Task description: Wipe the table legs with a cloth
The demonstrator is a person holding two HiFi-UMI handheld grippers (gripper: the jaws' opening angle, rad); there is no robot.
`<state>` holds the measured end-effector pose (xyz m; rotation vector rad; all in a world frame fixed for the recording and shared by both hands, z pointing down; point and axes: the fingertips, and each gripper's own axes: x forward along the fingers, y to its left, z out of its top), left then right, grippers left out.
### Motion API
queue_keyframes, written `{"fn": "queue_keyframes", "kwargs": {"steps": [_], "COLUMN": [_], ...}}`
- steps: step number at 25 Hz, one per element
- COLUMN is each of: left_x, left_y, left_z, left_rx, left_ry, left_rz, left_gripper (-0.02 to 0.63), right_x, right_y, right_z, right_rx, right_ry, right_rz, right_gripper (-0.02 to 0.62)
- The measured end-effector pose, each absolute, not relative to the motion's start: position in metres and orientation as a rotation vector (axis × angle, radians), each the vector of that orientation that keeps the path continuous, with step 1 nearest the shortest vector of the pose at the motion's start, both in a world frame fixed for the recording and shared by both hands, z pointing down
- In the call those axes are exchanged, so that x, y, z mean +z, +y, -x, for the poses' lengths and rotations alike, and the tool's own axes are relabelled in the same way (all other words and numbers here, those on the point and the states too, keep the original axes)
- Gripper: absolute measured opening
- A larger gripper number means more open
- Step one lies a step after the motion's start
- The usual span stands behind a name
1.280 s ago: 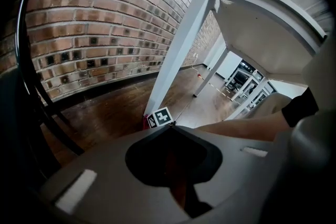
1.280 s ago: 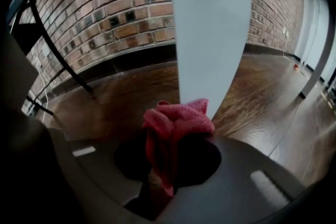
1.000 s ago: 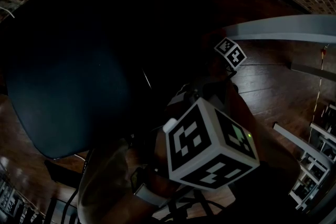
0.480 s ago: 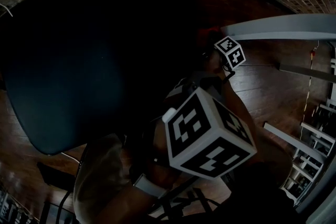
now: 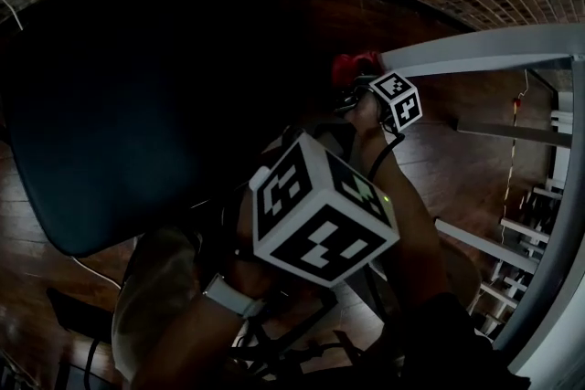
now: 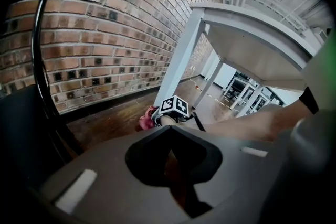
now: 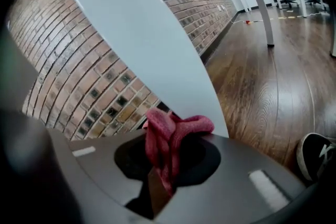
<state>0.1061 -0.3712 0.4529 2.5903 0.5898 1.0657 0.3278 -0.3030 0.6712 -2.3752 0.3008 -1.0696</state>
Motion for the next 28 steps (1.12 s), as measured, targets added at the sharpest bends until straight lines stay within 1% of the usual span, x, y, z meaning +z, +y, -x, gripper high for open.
{"fn": "queue_keyframes", "kwargs": {"steps": [8, 14, 28], "left_x": [0.426, 0.423, 0.389], "left_y": [-0.378, -0.372, -0.394], "left_z": [-0.098, -0.080, -0.028], "left_rx": [0.977, 0.989, 0.902], "left_ry": [0.599, 0.614, 0.574], "left_rz": [-2.664, -2.713, -2.813], "left_gripper": [-0.006, -0.006, -0.006], "right_x": [0.613, 0.557, 0.396], "right_y": [-0.305, -0.307, -0.314], "right_z": [-0.330, -0.329, -0.331], "right_rx": [-1.019, -0.960, -0.701], "right_ry": [0.322, 0.390, 0.467], "right_rz": [2.371, 2.398, 2.486], "right_gripper": [0.057, 0.057, 0.057]}}
